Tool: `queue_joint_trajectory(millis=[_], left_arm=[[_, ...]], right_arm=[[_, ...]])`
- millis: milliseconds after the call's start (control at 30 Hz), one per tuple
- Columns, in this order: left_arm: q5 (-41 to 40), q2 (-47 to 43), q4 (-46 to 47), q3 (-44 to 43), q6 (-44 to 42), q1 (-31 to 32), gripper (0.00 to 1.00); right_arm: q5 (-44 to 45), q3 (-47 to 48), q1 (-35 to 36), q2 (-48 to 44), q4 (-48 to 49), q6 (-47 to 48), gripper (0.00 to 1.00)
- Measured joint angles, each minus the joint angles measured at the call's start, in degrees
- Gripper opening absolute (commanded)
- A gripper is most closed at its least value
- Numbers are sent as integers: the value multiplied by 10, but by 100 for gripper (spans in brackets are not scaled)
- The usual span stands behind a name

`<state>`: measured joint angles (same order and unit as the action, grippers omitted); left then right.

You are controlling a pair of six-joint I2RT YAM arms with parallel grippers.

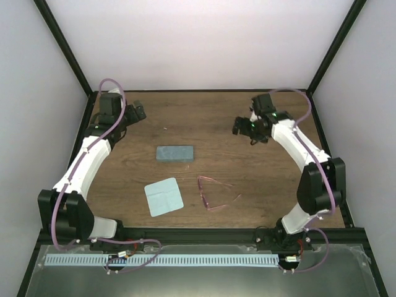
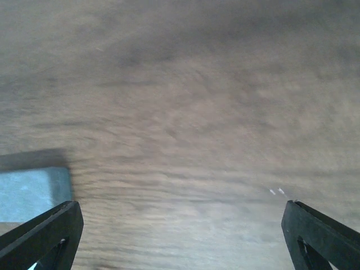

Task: Organize the sunglasses
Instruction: Adjust the sunglasses case at the center of the board.

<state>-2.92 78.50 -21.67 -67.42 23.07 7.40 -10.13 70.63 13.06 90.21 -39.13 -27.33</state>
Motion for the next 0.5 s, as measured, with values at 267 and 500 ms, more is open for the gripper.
queue_joint_trajectory(millis=[267, 500], left_arm=[[-26, 74, -17, -59, 40, 0, 100], [-56, 129, -46, -170, 38, 0, 86]], right_arm=[[209, 266, 192, 86, -71, 65, 100], [83, 207, 111, 82, -23, 73, 100]])
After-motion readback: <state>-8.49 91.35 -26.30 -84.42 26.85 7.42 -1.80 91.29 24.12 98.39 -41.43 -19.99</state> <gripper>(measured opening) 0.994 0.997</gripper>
